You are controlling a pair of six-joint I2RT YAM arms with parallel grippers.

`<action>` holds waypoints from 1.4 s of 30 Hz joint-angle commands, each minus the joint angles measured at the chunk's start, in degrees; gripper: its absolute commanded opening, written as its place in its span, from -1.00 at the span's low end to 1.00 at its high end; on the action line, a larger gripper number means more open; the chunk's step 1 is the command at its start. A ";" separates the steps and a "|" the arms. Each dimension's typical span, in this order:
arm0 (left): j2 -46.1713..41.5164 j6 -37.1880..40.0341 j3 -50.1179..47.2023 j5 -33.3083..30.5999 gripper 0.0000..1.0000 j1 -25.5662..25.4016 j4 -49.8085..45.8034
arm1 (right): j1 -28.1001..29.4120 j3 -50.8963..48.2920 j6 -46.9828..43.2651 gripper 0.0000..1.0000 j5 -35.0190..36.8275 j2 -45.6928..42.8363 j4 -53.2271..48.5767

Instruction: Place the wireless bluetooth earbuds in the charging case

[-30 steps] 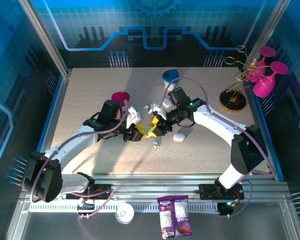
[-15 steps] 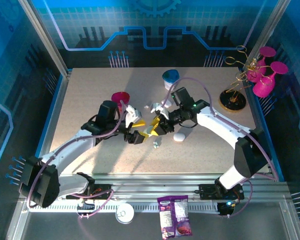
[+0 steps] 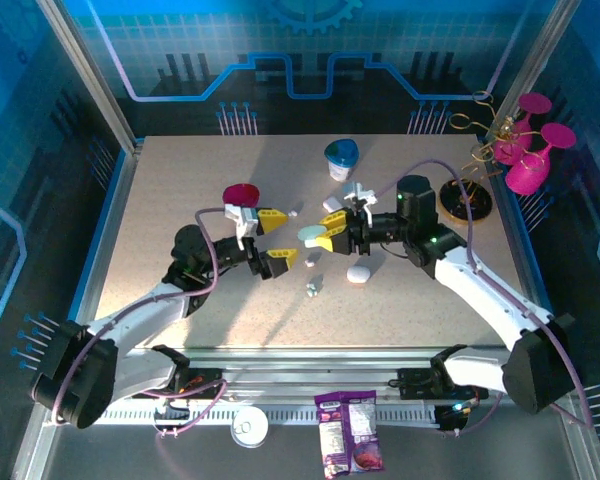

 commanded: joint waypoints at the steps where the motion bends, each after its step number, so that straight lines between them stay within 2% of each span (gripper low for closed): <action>1: 3.18 -6.13 -1.29 -1.17 0.86 -2.39 15.39 | -0.30 -2.31 12.18 -0.47 -1.95 -2.31 16.57; 4: 5.16 -5.10 -1.07 -1.15 0.85 -5.25 18.41 | -0.13 -3.96 16.48 -0.47 -1.30 -2.71 22.36; 7: 6.59 -5.09 -0.02 -3.27 0.80 -7.29 19.35 | 0.46 -4.00 16.66 -0.47 -2.33 -3.10 23.97; 13: 9.02 -8.66 1.55 -4.80 0.59 -9.10 23.16 | 1.86 -1.94 6.81 -0.46 -1.71 -4.98 13.66; 22: 9.23 -8.46 2.36 -5.18 0.35 -9.91 23.28 | 3.09 -1.05 3.66 -0.46 -1.63 -5.14 9.34; 31: 9.86 -6.44 3.34 -3.53 0.24 -10.86 23.38 | 3.60 0.50 3.10 -0.47 -0.84 -4.59 8.46; 39: 9.84 -6.61 3.70 -3.88 0.27 -10.96 23.85 | 3.75 0.42 2.20 -0.47 -0.25 -4.31 7.45; 42: 9.78 -6.87 3.83 -3.81 0.17 -10.96 23.80 | 3.92 0.51 2.08 -0.47 -0.20 -4.30 7.56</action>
